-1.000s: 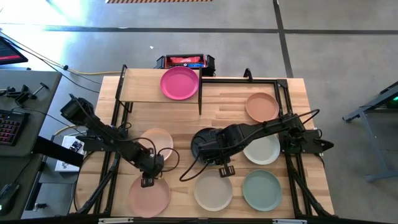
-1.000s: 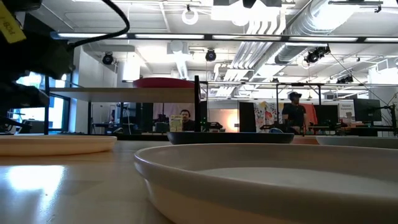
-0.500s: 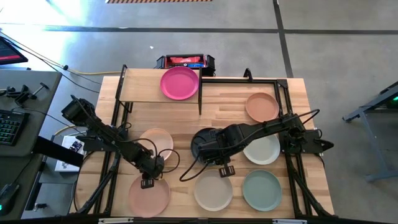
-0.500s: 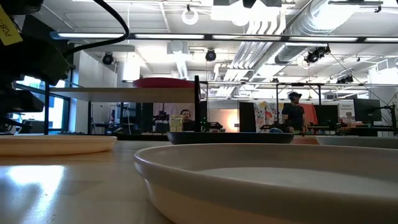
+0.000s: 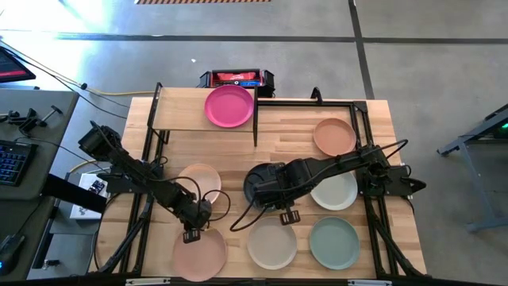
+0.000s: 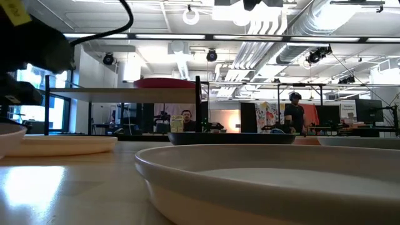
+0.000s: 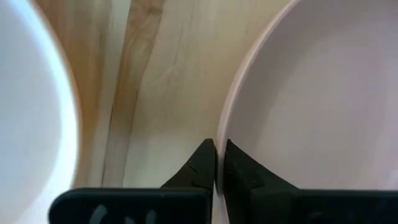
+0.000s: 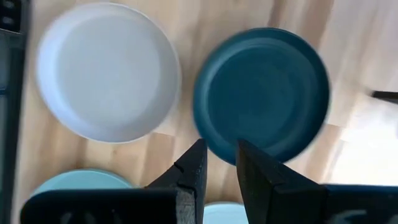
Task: Place and stack plates onto a shelf
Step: Stack the brown plate on top of the pink plate on the shelf
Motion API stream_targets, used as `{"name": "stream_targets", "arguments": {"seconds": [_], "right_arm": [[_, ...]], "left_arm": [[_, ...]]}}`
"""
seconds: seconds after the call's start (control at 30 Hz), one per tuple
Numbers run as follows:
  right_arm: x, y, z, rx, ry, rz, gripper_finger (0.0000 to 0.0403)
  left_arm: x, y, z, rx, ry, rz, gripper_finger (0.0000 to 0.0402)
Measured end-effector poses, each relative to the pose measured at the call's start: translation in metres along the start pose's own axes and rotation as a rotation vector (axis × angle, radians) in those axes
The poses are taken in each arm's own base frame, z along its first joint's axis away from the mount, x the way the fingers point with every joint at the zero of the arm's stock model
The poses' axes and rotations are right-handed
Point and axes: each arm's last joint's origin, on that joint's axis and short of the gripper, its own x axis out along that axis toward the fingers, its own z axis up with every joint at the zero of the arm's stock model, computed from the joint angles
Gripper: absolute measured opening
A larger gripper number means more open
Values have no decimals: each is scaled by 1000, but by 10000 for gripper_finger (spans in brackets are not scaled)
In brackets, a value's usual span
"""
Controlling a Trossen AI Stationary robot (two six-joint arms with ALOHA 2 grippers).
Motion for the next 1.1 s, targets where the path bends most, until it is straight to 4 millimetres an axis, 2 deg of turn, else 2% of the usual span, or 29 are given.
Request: {"name": "stream_targets", "arguments": {"seconds": [0.27,0.53,0.87,1.1], "right_arm": [[0,-5,-4,-1,38,-81,64],[-4,-16,-6,25,31,-87,64],[-40,-37,-23,92,-59,-154,64],[-46,-62,-28,156,-67,-235,64]], "left_arm": [[-23,-4,16,-71,-29,98,2],[-45,9,37,-128,-62,174,1],[-95,40,44,-221,-188,126,1],[-136,74,46,-374,-369,125,1]]}}
